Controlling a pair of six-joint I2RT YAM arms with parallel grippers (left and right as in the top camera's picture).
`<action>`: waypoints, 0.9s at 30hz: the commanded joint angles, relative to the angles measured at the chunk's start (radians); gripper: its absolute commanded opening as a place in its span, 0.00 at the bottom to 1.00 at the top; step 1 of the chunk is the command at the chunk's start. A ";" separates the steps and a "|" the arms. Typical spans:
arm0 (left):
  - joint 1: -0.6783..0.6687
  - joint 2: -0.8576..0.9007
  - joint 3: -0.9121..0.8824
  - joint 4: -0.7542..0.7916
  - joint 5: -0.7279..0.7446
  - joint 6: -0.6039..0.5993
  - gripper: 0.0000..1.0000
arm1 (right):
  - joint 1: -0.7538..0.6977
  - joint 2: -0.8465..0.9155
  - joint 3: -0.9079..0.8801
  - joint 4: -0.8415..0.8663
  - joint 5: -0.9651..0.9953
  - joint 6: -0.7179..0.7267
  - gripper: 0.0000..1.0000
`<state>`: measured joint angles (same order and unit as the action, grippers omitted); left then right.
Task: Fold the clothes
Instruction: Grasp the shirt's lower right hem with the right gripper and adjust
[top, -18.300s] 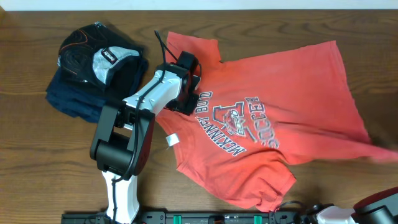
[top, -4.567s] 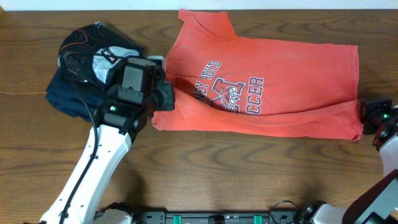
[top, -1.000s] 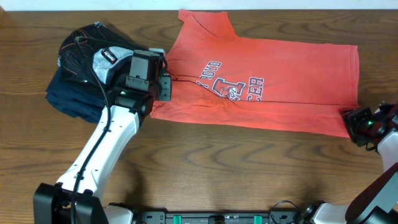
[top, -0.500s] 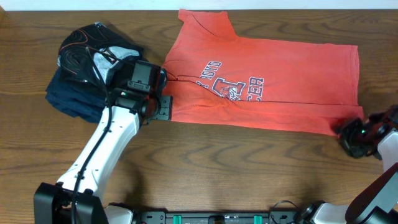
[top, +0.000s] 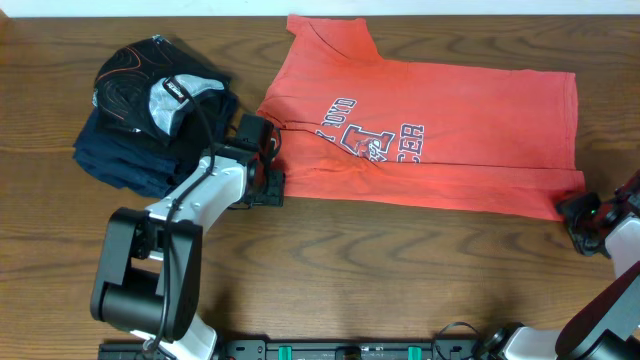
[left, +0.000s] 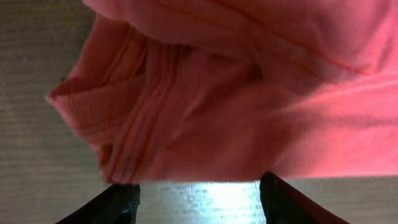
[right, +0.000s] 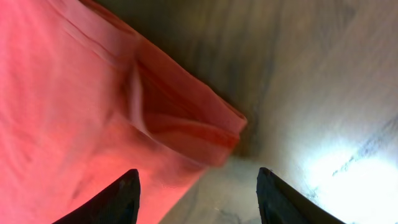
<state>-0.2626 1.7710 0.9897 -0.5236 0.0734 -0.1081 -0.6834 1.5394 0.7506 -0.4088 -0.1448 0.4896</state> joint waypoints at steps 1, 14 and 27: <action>0.005 0.012 -0.005 0.002 -0.045 -0.017 0.64 | -0.004 0.028 -0.028 0.004 0.049 0.025 0.57; 0.088 0.013 -0.005 -0.018 -0.093 -0.016 0.06 | -0.083 0.088 0.016 0.071 0.117 0.030 0.11; 0.155 0.013 -0.005 -0.028 -0.089 -0.016 0.06 | -0.107 0.088 0.122 0.076 0.118 -0.028 0.17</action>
<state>-0.1116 1.7733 0.9897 -0.5461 -0.0071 -0.1234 -0.7753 1.6192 0.8272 -0.3294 -0.0460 0.4969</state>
